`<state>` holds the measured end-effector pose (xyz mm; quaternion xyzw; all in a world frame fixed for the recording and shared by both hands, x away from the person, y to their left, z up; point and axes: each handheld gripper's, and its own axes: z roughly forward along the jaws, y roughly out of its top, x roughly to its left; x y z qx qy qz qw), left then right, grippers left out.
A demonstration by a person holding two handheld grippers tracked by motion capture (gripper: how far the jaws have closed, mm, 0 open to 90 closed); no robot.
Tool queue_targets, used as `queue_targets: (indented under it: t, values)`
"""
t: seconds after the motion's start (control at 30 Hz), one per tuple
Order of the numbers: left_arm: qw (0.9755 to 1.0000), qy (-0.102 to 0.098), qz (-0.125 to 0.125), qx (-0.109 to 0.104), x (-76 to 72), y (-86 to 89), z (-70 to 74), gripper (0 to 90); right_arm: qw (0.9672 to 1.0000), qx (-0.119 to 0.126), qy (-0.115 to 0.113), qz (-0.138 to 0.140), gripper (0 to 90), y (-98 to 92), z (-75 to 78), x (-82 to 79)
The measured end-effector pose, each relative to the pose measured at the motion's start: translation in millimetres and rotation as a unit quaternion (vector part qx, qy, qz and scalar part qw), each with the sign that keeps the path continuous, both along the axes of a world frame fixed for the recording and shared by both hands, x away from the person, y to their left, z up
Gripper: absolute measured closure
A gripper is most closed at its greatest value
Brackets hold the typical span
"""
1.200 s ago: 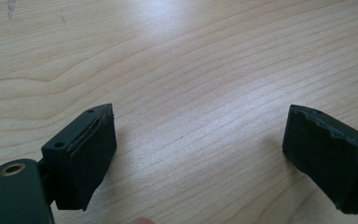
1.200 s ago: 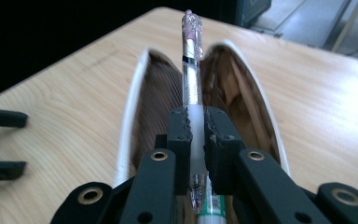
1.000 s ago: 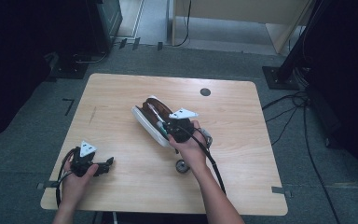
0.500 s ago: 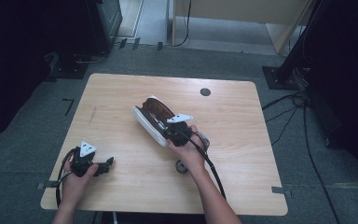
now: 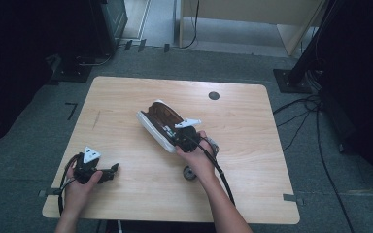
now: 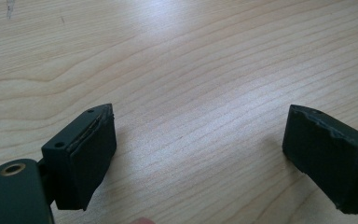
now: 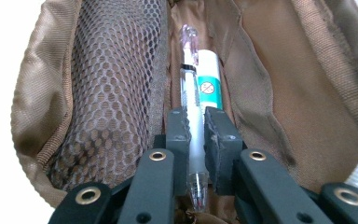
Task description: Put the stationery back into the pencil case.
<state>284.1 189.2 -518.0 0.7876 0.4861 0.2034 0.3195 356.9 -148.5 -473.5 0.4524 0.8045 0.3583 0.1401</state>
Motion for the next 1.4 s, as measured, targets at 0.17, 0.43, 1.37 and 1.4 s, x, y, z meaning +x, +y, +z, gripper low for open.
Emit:
queue_targets:
  t: [0.17,0.43,1.37,1.4]
  values:
    - [1.0000,0.000,0.000,0.000,0.0,0.0,0.0,10.0,1.0000,0.003,-0.006,-0.003,79.1,-1.8,0.5,-0.3]
    - [1.0000,0.000,0.000,0.000,0.0,0.0,0.0,10.1,0.9995,0.018,-0.025,-0.006,76.8,-6.7,7.6,-3.1]
    - [1.0000,-0.009,0.001,0.002,-1.4,-7.4,0.7,13.6,0.9861,0.085,-0.142,-0.017,62.4,-89.3,58.1,-50.2]
    - [0.9999,-0.014,0.000,0.006,-2.2,-8.9,1.5,13.9,0.9864,0.087,-0.139,-0.016,61.7,-94.2,54.8,-52.1]
